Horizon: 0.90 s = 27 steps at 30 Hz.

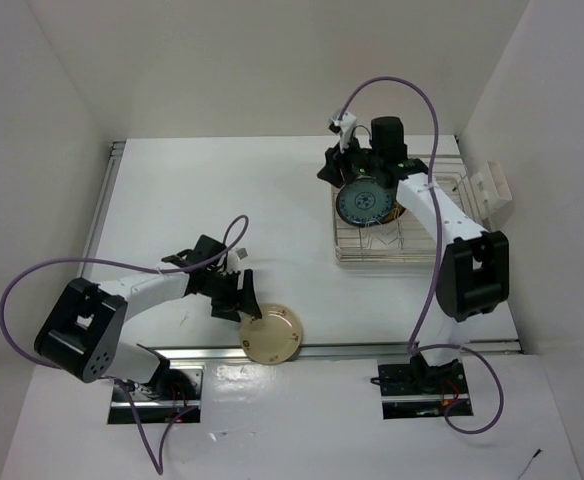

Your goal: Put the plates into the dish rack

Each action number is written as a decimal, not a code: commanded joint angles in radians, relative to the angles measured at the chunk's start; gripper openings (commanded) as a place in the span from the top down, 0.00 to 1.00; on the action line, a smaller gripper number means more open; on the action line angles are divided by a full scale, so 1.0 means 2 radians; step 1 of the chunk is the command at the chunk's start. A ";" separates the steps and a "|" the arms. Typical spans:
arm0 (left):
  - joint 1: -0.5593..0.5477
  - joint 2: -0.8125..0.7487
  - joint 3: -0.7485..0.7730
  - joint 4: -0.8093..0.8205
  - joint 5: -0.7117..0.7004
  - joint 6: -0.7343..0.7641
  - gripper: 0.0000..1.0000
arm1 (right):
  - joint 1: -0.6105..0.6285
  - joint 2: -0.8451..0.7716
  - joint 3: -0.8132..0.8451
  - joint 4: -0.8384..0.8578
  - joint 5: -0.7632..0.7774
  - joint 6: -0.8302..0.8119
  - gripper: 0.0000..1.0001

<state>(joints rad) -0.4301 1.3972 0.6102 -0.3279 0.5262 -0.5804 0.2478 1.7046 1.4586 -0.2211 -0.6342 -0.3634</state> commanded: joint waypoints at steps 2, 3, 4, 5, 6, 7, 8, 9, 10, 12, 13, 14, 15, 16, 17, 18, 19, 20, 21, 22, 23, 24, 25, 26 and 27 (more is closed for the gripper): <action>-0.014 0.012 -0.001 0.014 -0.011 -0.009 0.27 | 0.000 0.048 0.051 -0.027 0.054 0.015 0.58; -0.014 0.012 -0.001 0.014 -0.011 -0.009 0.28 | 0.000 0.053 0.052 -0.034 0.059 0.015 0.60; -0.014 0.012 -0.001 0.014 -0.011 -0.009 0.29 | 0.000 0.053 0.056 -0.039 0.065 0.015 0.61; -0.014 0.012 -0.001 0.014 -0.011 -0.009 0.29 | 0.000 0.053 0.051 -0.044 0.066 0.010 0.63; -0.014 0.012 -0.001 0.014 -0.011 -0.009 0.29 | 0.000 0.053 0.046 -0.044 0.081 0.010 0.65; -0.014 0.012 -0.001 0.010 -0.011 -0.009 0.29 | -0.004 0.039 0.039 -0.044 0.089 0.010 0.65; -0.014 0.012 -0.001 0.010 -0.011 -0.009 0.29 | -0.004 0.031 0.023 -0.039 0.095 0.010 0.66; -0.014 0.012 -0.001 0.010 -0.011 -0.004 0.29 | -0.009 0.023 0.012 -0.034 0.102 0.010 0.66; -0.014 0.012 -0.001 0.004 -0.011 -0.004 0.29 | -0.009 0.014 0.004 -0.034 0.115 0.010 0.66; -0.019 0.012 -0.001 0.004 -0.011 -0.004 0.29 | -0.014 -0.010 -0.020 -0.034 0.129 0.005 0.66; -0.019 0.012 -0.001 0.004 -0.011 0.001 0.31 | -0.014 -0.017 -0.026 -0.034 0.142 -0.002 0.66; -0.019 0.012 0.003 0.004 -0.011 0.001 0.31 | -0.014 -0.029 -0.037 -0.034 0.149 -0.002 0.66; -0.019 0.012 0.003 0.000 -0.011 0.001 0.32 | -0.014 -0.035 -0.042 -0.034 0.161 -0.009 0.66; -0.019 0.017 0.003 0.000 -0.011 0.006 0.33 | -0.019 -0.045 -0.053 -0.034 0.167 -0.009 0.66; -0.019 0.017 0.003 0.000 -0.011 0.006 0.33 | -0.019 -0.045 -0.054 -0.034 0.174 -0.015 0.66; -0.019 0.017 0.008 0.000 -0.006 0.006 0.33 | -0.019 -0.051 -0.059 -0.034 0.179 -0.015 0.66; -0.019 0.017 0.008 -0.006 -0.006 0.010 0.35 | -0.024 -0.051 -0.059 -0.040 0.179 -0.015 0.66; -0.019 0.022 0.008 -0.006 -0.006 0.010 0.37 | -0.024 -0.056 -0.052 -0.040 0.174 -0.015 0.64; -0.019 0.022 0.008 -0.006 -0.002 0.010 0.40 | -0.024 -0.061 -0.045 -0.045 0.162 -0.015 0.59; -0.019 0.022 0.008 -0.006 -0.002 0.015 0.42 | -0.024 -0.061 -0.039 -0.040 0.148 -0.015 0.56; -0.019 0.022 0.008 -0.010 0.004 0.015 0.44 | -0.024 -0.066 -0.032 -0.034 0.119 0.003 0.53; -0.019 0.022 0.008 -0.010 0.004 0.015 0.44 | -0.024 -0.071 -0.020 -0.025 0.106 0.013 0.49; -0.019 0.022 0.008 -0.010 0.004 0.015 0.45 | -0.024 -0.071 -0.015 -0.002 0.094 0.023 0.45; -0.019 0.017 0.008 -0.010 0.004 0.015 0.47 | -0.024 -0.075 -0.010 0.011 0.071 0.040 0.38; -0.019 0.017 0.002 -0.010 0.004 0.015 0.48 | -0.024 -0.075 0.000 0.021 0.061 0.047 0.36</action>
<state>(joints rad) -0.4629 1.4330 0.6106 -0.3332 0.5201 -0.5720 0.2039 1.6325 1.3758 -0.2863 -0.4019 -0.3382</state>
